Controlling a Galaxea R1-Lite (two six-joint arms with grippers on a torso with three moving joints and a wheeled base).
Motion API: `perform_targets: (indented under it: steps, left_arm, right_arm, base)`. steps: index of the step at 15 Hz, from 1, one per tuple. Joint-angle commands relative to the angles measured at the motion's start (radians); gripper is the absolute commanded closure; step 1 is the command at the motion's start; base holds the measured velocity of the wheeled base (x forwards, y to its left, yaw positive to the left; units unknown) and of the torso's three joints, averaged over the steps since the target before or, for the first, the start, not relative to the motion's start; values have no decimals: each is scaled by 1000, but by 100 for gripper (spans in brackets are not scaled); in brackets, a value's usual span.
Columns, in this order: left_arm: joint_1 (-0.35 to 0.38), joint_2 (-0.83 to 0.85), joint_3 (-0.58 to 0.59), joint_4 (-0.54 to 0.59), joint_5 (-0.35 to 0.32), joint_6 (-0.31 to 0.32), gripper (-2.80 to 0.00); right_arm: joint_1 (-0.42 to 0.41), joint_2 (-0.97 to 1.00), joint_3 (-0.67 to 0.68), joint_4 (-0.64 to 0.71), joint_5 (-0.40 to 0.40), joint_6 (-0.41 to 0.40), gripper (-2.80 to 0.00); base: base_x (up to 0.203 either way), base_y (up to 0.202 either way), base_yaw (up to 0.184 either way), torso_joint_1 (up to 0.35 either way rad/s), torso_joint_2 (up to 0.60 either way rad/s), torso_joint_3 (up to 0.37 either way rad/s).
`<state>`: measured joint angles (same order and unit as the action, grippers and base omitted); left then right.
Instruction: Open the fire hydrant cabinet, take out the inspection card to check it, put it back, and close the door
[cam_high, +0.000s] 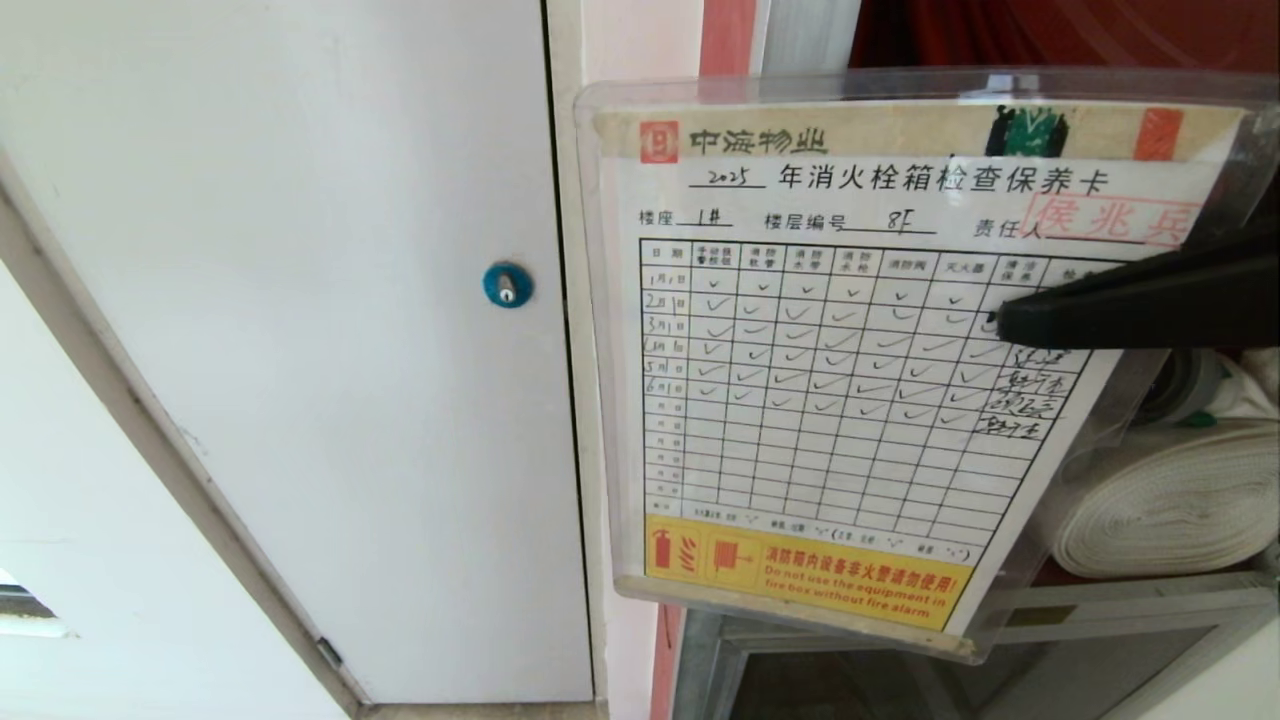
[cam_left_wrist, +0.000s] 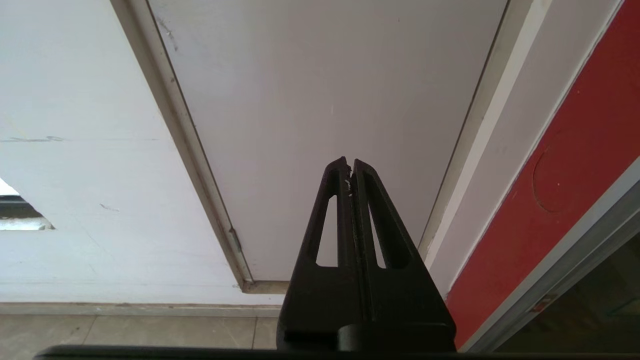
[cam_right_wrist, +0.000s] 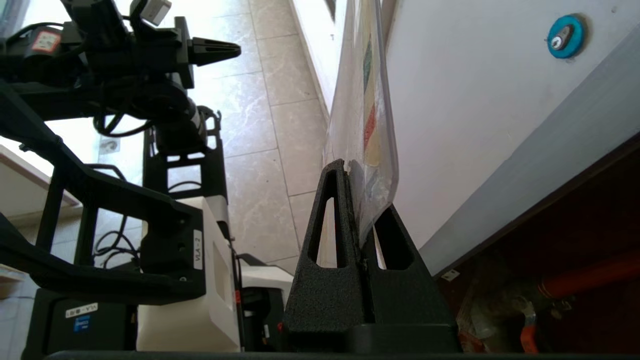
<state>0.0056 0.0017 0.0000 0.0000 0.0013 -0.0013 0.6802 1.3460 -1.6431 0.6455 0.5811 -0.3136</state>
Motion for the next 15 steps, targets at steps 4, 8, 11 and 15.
perform_targets:
  steps: [4,8,11,15]
  left_arm:
    - [1,1,1,0,0,0,0]
    - [1,1,1,0,0,0,0]
    - [1,1,2,0,0,0,0]
    - [1,0,2,0,0,0,0]
  right_arm:
    - [22,20,-56,24,0,-10,0]
    - [30,34,-66,24,0,-12,0]
    - [32,35,-75,23,2,-12,0]
    - [30,26,-73,23,4,-10,0]
  base:
    - [0,0,0,0,0,0]
    - [0,0,0,0,0,0]
    - [0,0,0,0,0,0]
    - [0,0,0,0,0,0]
